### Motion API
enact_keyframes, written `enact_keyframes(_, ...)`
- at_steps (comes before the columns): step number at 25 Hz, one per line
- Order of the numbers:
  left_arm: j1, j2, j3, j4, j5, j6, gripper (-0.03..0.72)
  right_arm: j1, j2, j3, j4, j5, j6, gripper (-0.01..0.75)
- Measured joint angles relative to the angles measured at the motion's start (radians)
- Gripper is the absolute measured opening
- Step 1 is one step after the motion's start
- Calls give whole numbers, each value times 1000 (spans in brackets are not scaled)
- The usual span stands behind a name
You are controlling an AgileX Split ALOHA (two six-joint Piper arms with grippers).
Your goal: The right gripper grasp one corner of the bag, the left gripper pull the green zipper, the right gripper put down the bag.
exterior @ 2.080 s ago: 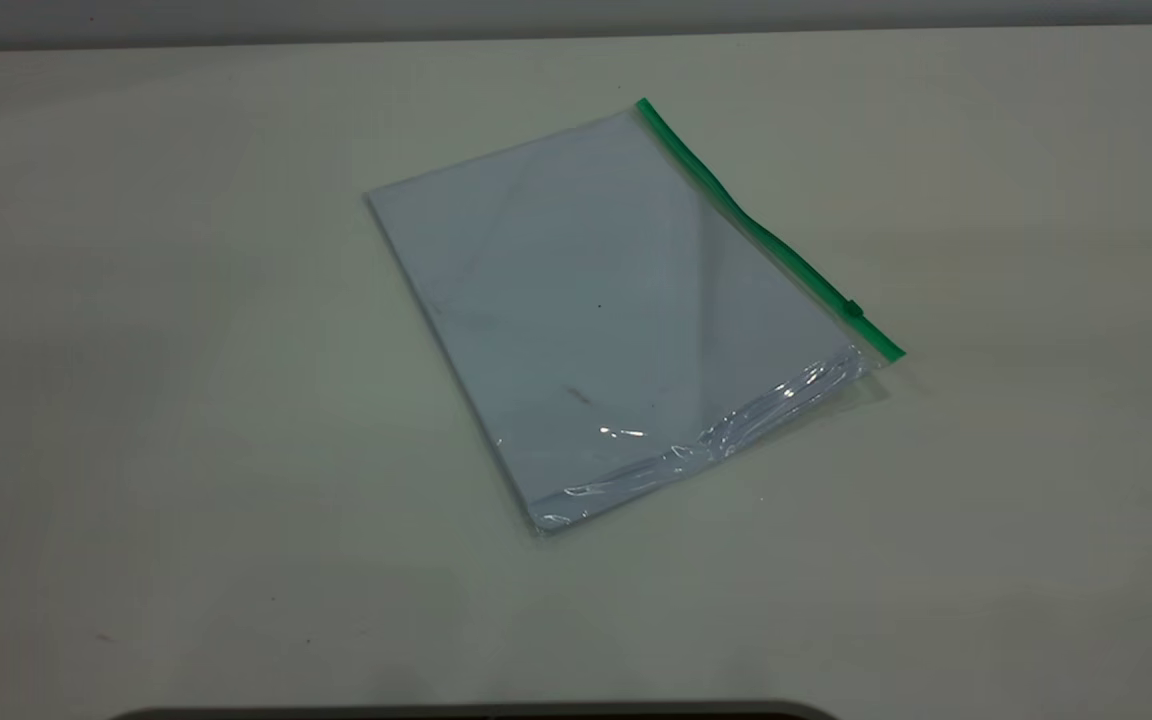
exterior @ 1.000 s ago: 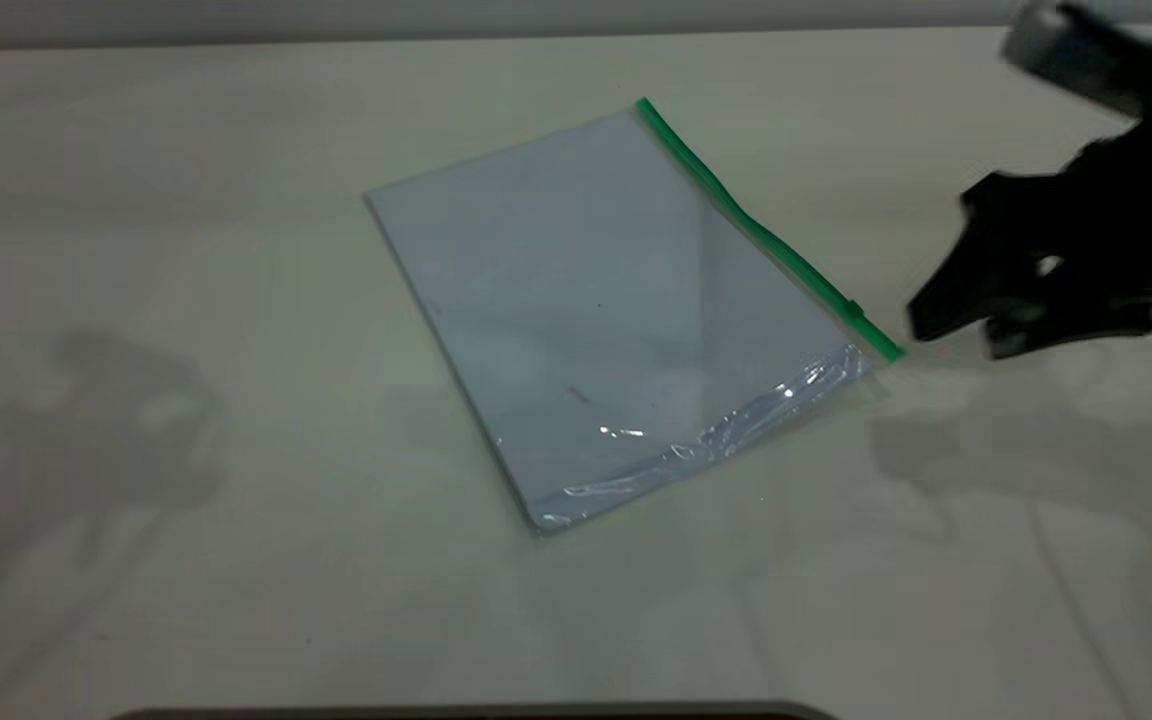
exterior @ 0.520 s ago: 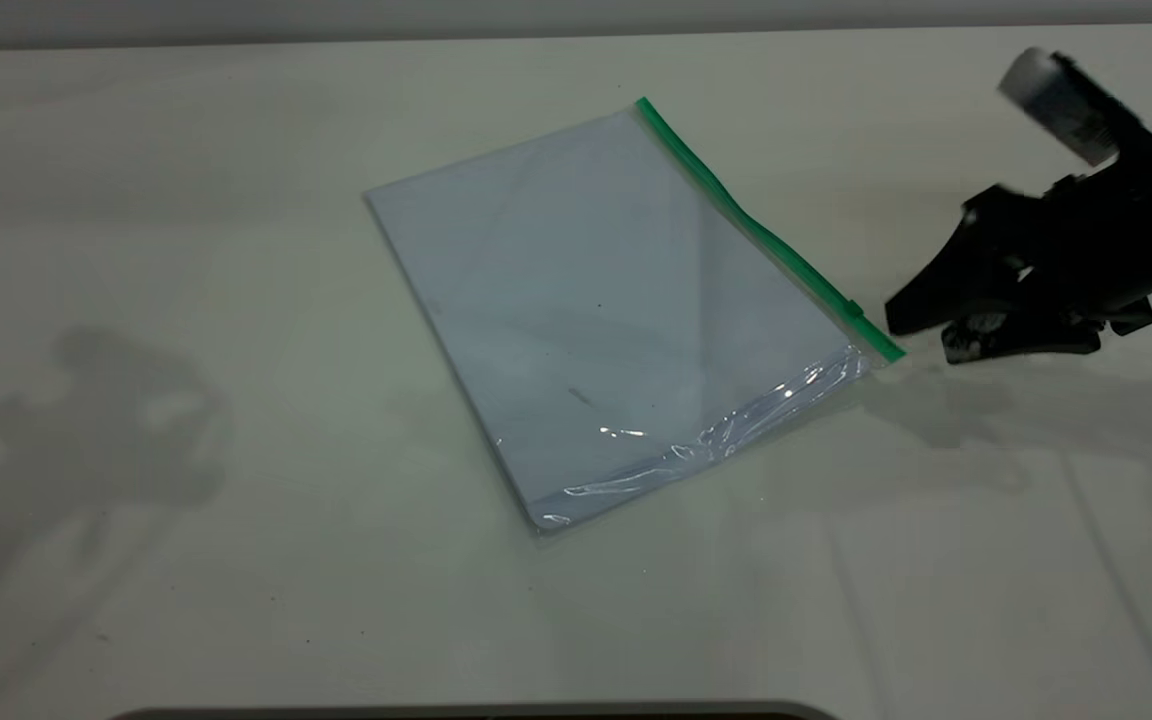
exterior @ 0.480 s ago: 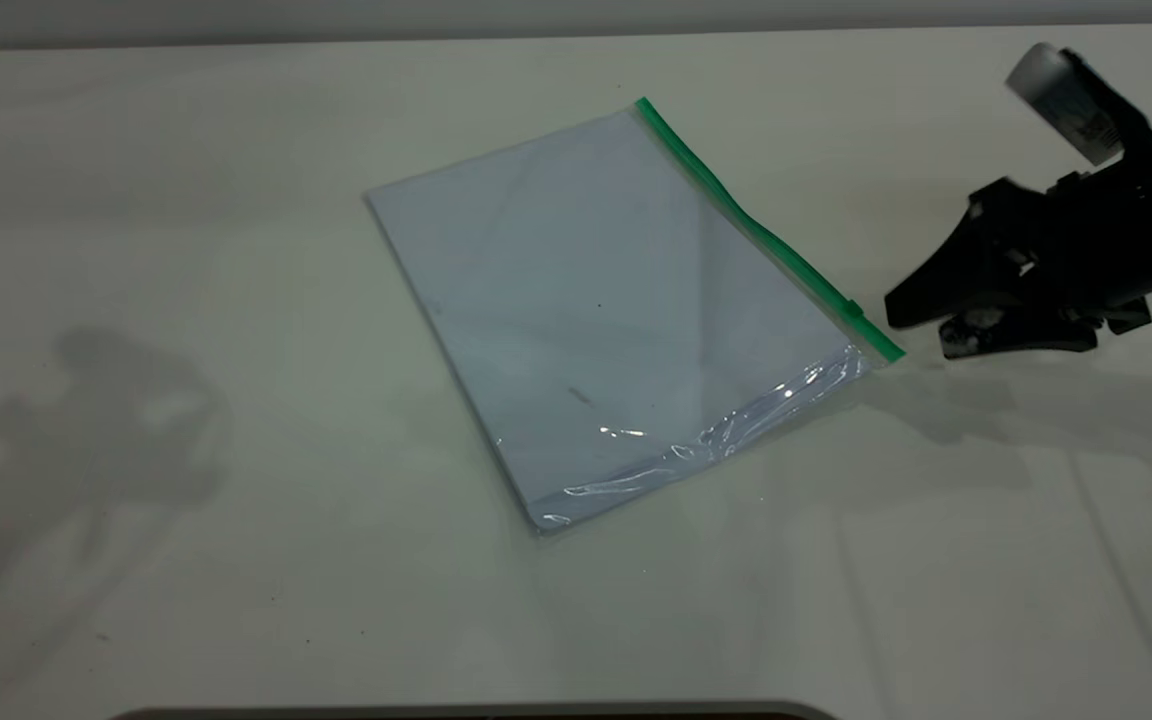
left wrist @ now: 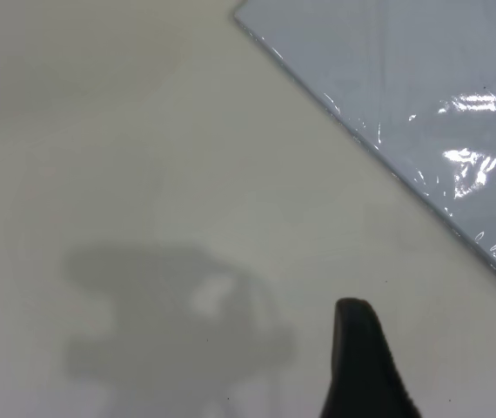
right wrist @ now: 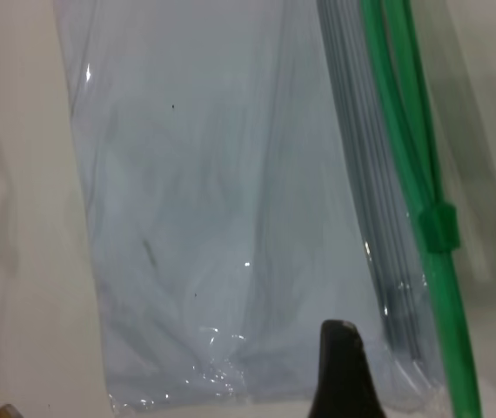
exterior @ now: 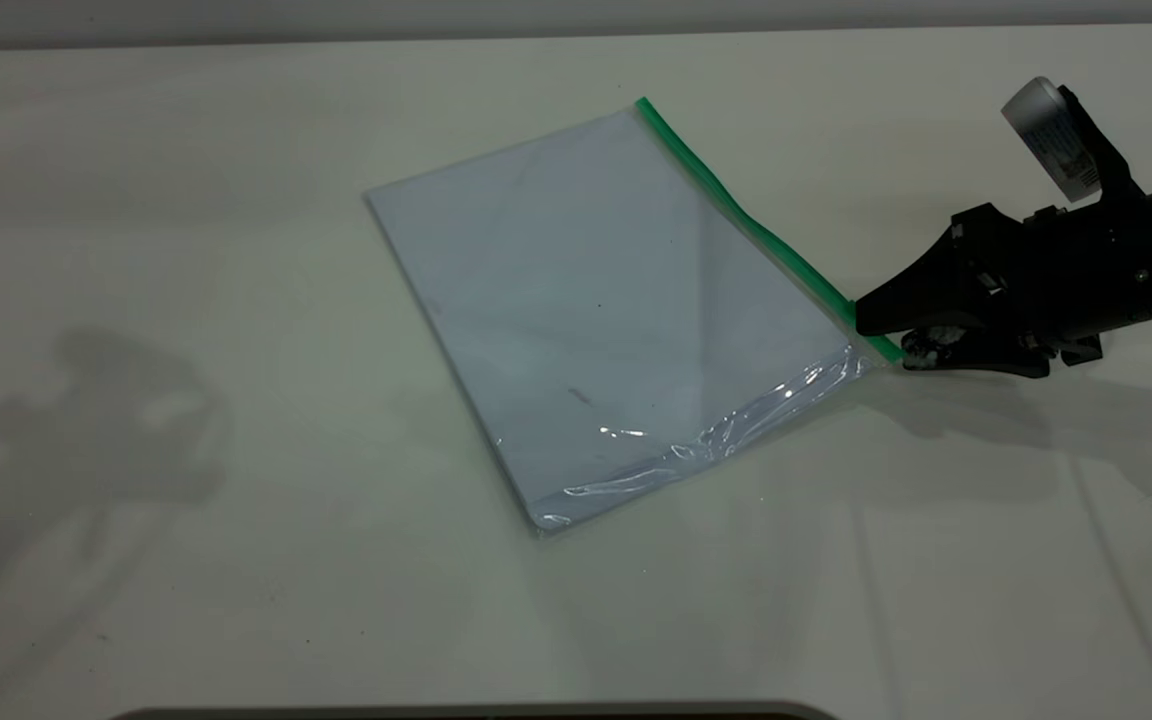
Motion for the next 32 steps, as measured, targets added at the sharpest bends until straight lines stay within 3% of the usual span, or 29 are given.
enact_keyframes(13,0,0,0,-22,0,0,515,73,56,-18,91,27,-56,555)
enact_keyframes(18,0,1,0,-25,0,0,515,81,56,-31,92,11,-57,475)
enact_keyframes(24,0,1,0,-25,-19,0,515,85,57,-31,92,7,-64,302)
enact_keyframes(32,0,1,0,-29,-23,3,515,103,57,-31,91,7,-82,285)
